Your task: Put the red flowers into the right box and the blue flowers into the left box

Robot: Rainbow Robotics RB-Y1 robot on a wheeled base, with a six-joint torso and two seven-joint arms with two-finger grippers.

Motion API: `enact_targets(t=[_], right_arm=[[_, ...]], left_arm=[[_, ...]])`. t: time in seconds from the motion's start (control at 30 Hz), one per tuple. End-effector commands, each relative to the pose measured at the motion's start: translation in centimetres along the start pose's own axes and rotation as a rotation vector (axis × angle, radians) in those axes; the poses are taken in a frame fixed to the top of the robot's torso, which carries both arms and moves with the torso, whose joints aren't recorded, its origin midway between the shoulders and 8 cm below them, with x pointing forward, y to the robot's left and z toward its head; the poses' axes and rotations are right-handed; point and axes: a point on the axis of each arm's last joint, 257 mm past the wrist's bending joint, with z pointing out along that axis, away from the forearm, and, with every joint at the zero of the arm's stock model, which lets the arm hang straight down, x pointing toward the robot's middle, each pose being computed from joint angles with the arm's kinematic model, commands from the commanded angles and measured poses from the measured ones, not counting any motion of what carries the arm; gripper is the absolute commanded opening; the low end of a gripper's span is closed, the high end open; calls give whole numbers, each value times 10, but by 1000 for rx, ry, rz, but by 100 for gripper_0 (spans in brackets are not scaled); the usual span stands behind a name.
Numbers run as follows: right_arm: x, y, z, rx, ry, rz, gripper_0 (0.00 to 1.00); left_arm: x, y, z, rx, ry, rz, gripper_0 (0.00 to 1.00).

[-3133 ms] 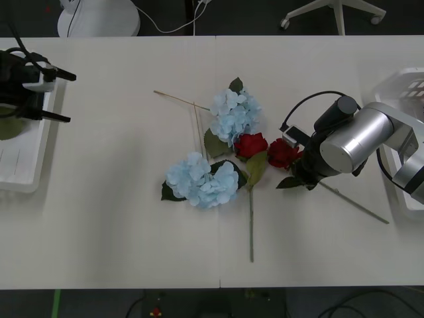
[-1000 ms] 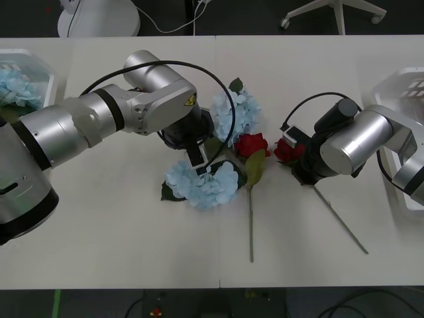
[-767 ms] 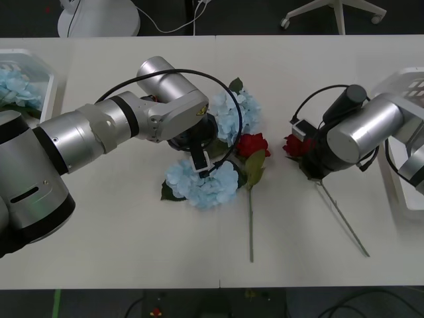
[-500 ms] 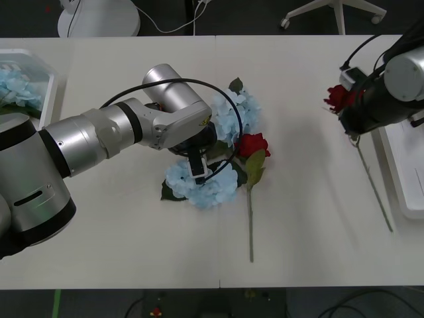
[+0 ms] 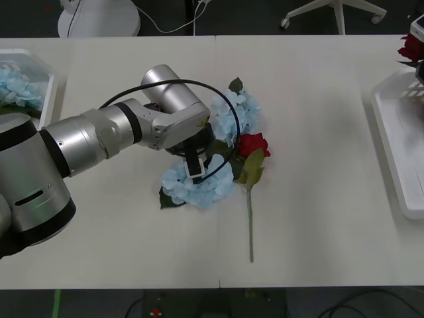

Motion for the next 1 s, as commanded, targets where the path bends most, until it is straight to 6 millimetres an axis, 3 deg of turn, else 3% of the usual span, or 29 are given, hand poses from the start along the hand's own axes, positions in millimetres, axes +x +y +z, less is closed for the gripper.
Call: enact_targets(t=[0.03, 0.23, 0.4, 0.53, 0.63, 0.67, 0.7, 0.73, 0.77, 0.97, 1.0], right_arm=[[-3, -68, 1, 150, -30, 28, 0], [18, -82, 44, 198, -35, 74, 0], [39, -82, 65, 184, -23, 142, 0], [52, -75, 77, 167, 1, 168, 0], [59, -63, 84, 146, 20, 183, 0], [62, -58, 88, 137, 29, 190, 0], [65, -54, 91, 130, 38, 194, 0], [67, -51, 93, 124, 44, 200, 0], [68, -47, 94, 119, 47, 200, 0], [74, -33, 102, 95, 64, 214, 1], [75, -31, 102, 92, 67, 216, 14]], left_arm=[[36, 19, -39, -34, 29, -86, 0], [47, 21, -74, -112, -13, -131, 0], [63, 7, -101, -135, -19, -150, 0], [68, -2, -116, -152, -37, -166, 0], [67, 0, -116, -163, -37, -155, 0], [65, -1, -114, -163, -40, -150, 25], [62, -1, -109, -164, -41, -137, 65], [61, -1, -105, -167, -37, -118, 93], [60, 1, -102, -169, -35, -108, 100], [58, 8, -80, -151, -23, -90, 100], [60, 9, -78, -150, -13, -94, 100]])
